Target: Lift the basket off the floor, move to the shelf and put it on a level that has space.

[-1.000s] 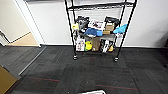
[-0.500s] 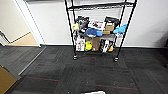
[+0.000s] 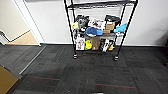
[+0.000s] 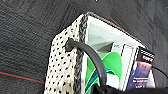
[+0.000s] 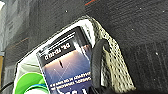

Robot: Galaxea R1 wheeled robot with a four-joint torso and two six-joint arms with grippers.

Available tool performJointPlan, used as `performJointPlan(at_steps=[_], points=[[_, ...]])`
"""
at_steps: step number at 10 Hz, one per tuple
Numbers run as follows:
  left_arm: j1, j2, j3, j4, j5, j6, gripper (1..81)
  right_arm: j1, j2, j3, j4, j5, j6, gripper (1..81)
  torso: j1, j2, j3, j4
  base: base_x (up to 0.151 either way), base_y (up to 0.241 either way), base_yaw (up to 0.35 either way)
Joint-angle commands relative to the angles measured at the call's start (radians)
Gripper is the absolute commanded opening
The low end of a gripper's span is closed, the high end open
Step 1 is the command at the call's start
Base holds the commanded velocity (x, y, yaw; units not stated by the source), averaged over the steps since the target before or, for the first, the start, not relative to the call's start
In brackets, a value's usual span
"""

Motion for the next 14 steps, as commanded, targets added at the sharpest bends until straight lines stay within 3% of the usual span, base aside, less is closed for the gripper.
performJointPlan(at_steps=[1,2,3,4,8,9,10,12,14], points=[[-0.114,0.028,0.004,0.023,0.096,-0.009,1.0,0.091,-0.002,0.066,0.038,-0.003,0.024,1.0,-0.064,0.099,0.000,0.000,0.000,0.000,0.000],[-0.117,0.034,0.002,0.023,0.107,-0.009,1.0,0.089,-0.011,0.077,0.038,-0.001,0.024,1.0,-0.085,0.134,0.000,0.000,0.000,0.000,0.000],[-0.122,0.035,0.010,0.023,0.106,-0.009,1.0,0.088,-0.018,0.089,0.039,0.014,0.024,1.0,-0.229,0.357,0.000,0.000,0.000,0.000,0.000],[-0.129,0.035,0.022,0.023,0.107,-0.009,1.0,0.083,-0.028,0.102,0.039,0.037,0.024,1.0,-0.129,0.202,0.000,0.000,0.000,0.000,0.000],[-0.136,0.046,0.025,0.025,0.107,-0.009,1.0,0.082,-0.035,0.106,0.036,0.038,0.024,1.0,-0.222,0.346,-0.001,0.000,0.000,0.000,0.000],[-0.136,0.044,0.025,0.025,0.107,-0.009,1.0,0.082,-0.035,0.109,0.032,0.038,0.024,1.0,-0.244,0.380,0.073,0.000,0.000,0.000,0.000],[-0.136,0.043,0.025,0.025,0.107,-0.009,1.0,0.082,-0.035,0.109,0.032,0.038,0.024,1.0,-0.261,0.409,0.101,0.000,0.000,0.000,0.000],[-0.136,0.041,0.025,0.025,0.107,-0.009,1.0,0.082,-0.035,0.109,0.032,0.040,0.024,1.0,-0.293,0.459,0.119,-0.074,0.000,0.000,0.000],[-0.136,0.035,0.031,0.026,0.109,-0.007,1.0,0.082,-0.035,0.112,0.032,0.040,0.024,1.0,-0.333,0.520,0.168,-0.115,0.000,0.000,0.000]])
